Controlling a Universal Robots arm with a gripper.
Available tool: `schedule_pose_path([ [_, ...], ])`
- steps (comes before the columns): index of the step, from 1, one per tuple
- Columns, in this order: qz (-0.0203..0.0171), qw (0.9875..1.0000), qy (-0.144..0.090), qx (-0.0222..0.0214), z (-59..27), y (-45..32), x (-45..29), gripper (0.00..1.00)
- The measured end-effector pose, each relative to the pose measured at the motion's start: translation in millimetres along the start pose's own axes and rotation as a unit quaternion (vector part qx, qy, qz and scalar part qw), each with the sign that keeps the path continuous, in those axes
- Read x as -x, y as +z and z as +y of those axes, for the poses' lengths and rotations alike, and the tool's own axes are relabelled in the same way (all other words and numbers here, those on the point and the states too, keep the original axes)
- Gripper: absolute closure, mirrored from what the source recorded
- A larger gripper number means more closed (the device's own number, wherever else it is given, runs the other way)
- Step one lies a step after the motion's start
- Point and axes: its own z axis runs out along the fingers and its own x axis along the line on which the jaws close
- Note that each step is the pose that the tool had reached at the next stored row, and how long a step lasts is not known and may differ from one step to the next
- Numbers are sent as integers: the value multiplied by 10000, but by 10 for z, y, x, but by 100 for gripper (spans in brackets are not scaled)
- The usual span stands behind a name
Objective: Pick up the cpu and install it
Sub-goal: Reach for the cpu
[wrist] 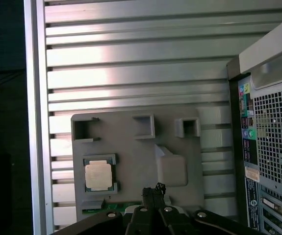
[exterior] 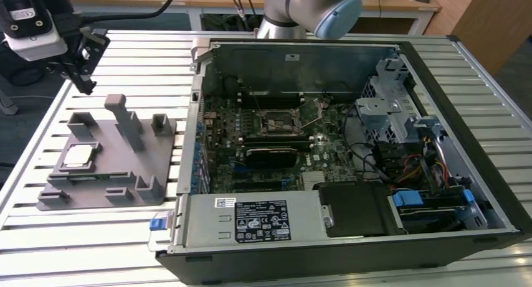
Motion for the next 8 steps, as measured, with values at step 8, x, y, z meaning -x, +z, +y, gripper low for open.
schedule_pose_path([
  [8, 1, 10000, 0, 0, -11, 14, -148, 89],
])
